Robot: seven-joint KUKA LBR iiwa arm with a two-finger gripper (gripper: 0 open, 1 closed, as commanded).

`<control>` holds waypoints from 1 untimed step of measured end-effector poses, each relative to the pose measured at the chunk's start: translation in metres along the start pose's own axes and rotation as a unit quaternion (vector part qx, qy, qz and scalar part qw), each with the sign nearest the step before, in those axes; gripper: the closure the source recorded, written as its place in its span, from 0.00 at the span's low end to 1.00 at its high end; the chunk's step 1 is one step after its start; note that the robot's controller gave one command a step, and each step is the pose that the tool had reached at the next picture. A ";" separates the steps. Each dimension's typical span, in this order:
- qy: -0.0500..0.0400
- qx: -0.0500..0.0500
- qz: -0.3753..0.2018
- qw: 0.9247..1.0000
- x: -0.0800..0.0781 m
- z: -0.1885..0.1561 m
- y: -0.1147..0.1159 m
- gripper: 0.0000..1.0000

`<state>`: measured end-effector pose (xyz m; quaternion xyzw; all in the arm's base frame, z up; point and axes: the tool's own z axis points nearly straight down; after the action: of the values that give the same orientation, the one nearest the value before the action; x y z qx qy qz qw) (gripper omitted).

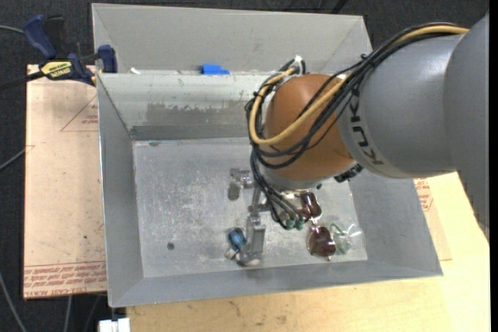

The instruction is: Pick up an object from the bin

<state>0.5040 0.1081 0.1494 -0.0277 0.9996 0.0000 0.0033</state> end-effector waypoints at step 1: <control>0.004 -0.003 -0.029 1.000 0.010 0.029 0.022 0.00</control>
Offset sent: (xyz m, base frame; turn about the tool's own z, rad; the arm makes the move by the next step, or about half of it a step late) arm 0.0382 -0.0663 -0.0746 -0.2417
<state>0.4927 0.1298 0.1204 -0.0565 0.9984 0.0025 -0.0007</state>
